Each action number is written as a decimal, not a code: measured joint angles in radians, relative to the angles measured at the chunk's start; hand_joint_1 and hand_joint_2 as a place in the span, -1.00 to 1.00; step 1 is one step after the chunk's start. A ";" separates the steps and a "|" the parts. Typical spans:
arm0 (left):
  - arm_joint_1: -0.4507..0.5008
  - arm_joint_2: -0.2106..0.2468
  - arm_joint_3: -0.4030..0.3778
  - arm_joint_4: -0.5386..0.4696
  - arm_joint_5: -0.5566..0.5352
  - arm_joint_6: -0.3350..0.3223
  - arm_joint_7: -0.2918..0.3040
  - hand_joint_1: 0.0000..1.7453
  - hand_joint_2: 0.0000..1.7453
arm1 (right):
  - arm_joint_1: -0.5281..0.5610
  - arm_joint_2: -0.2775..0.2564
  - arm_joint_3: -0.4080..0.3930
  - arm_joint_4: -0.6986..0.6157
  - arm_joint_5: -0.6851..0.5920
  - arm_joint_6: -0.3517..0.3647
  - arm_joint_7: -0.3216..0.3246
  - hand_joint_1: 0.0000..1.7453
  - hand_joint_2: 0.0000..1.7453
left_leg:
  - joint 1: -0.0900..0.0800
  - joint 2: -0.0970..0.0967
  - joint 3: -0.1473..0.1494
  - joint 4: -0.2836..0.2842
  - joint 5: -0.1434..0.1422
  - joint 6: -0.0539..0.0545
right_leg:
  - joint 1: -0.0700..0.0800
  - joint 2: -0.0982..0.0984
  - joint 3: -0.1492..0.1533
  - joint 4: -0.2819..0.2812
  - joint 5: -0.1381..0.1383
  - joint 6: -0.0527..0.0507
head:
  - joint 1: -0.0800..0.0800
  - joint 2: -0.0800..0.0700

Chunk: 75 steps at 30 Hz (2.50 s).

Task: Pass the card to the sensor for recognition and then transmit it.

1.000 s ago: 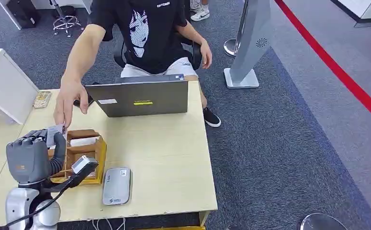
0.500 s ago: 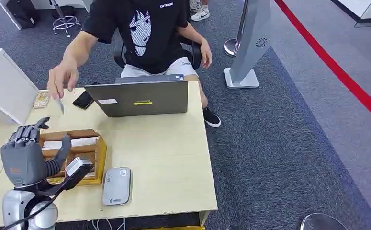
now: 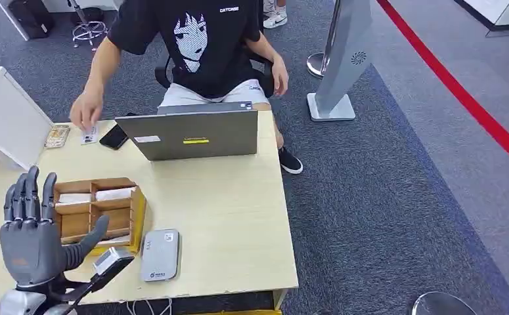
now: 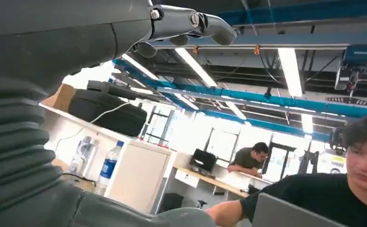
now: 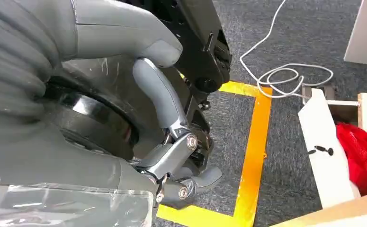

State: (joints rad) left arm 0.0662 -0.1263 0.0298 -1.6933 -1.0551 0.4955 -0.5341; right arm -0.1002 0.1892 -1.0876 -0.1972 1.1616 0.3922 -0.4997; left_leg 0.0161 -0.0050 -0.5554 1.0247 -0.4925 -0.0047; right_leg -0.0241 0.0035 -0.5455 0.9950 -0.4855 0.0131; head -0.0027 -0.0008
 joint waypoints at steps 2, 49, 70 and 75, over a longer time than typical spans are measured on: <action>0.036 0.000 -0.005 -0.008 -0.039 0.018 0.002 -1.00 1.00 | 0.003 0.000 -0.001 0.000 -0.005 0.000 -0.004 -1.00 1.00 | 0.000 0.000 0.000 0.000 0.000 0.000 | 0.000 0.000 0.000 0.000 0.000 0.000 | 0.000 0.000; 0.020 0.185 0.244 0.414 -0.351 0.194 0.168 -1.00 1.00 | 0.013 -0.002 -0.010 0.000 0.000 0.009 0.003 -1.00 1.00 | 0.001 0.000 0.000 0.000 0.000 0.000 | 0.000 0.000 0.000 0.000 0.000 0.000 | 0.000 0.000; -0.017 0.169 0.154 0.454 -0.363 0.193 0.183 -1.00 1.00 | 0.007 -0.002 -0.009 0.000 0.004 0.008 0.006 -1.00 1.00 | 0.001 0.000 0.000 0.000 0.000 0.000 | 0.000 0.000 0.000 0.000 0.000 0.000 | 0.000 0.000; -0.017 0.168 0.137 0.453 -0.363 0.193 0.185 -1.00 1.00 | 0.007 -0.002 -0.008 0.000 0.005 0.008 0.006 -1.00 1.00 | 0.000 0.000 0.000 0.000 0.000 0.000 | 0.000 0.000 0.000 0.000 0.000 0.000 | 0.000 0.000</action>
State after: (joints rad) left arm 0.0492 0.0420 0.1671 -1.2402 -1.4179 0.6889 -0.3491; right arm -0.0929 0.1877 -1.0952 -0.1972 1.1666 0.3998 -0.4936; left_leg 0.0166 -0.0052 -0.5559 1.0244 -0.4924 -0.0048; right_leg -0.0237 0.0033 -0.5458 0.9950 -0.4856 0.0131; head -0.0027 -0.0011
